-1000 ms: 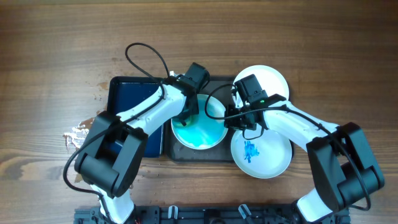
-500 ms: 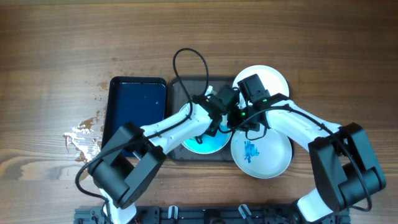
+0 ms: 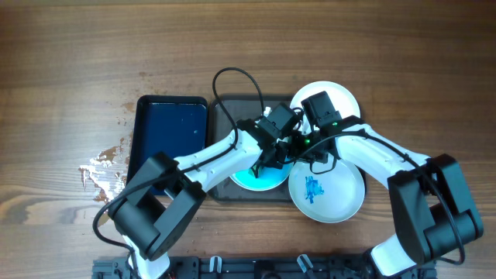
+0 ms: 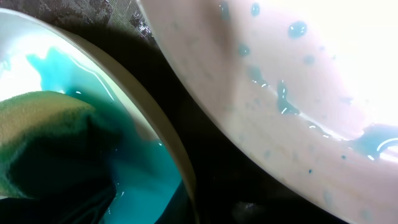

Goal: Clean dirty plates on tray and stack at the side
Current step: 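Scrub the left plate with the sponge in circles, left gripper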

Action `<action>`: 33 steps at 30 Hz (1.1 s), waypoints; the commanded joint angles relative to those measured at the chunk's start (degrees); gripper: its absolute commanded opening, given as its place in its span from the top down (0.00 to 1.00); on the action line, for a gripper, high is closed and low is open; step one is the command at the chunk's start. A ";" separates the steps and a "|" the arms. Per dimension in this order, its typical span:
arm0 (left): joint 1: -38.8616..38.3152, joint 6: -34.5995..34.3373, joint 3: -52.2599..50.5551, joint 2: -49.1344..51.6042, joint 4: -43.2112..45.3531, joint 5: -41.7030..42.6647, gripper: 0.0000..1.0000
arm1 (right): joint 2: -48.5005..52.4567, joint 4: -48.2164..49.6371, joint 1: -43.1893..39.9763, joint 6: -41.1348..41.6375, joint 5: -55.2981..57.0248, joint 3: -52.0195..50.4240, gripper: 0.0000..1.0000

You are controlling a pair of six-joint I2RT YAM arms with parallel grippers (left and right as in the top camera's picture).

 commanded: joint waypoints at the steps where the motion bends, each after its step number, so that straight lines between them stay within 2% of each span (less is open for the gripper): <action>1: 0.37 -8.07 -0.63 2.16 3.17 4.76 0.96 | 2.29 0.59 1.22 0.48 3.61 -1.33 0.96; 5: 6.56 -8.02 -0.66 2.16 -0.79 -1.42 0.96 | 2.29 0.37 1.22 0.24 3.63 -1.33 0.96; 9: 11.93 -7.89 -0.66 2.16 -8.39 -12.22 0.96 | 2.29 0.46 1.22 0.17 3.63 -1.33 0.96; 15: 13.11 -9.33 -0.81 2.56 -10.99 -21.31 0.96 | 2.29 0.70 1.22 0.20 3.65 -1.33 0.96; 19: 12.74 -9.73 -0.26 1.66 -9.90 -18.93 0.96 | 2.29 0.76 1.22 0.13 3.63 -1.33 0.96; 26: 10.80 -9.46 4.94 -7.43 -12.46 -16.22 0.96 | 2.29 0.87 1.22 0.11 3.63 -1.33 0.96; 33: 11.26 -7.43 5.03 -14.88 -14.49 -15.23 0.96 | 2.29 0.81 1.22 0.11 3.61 -1.33 0.96</action>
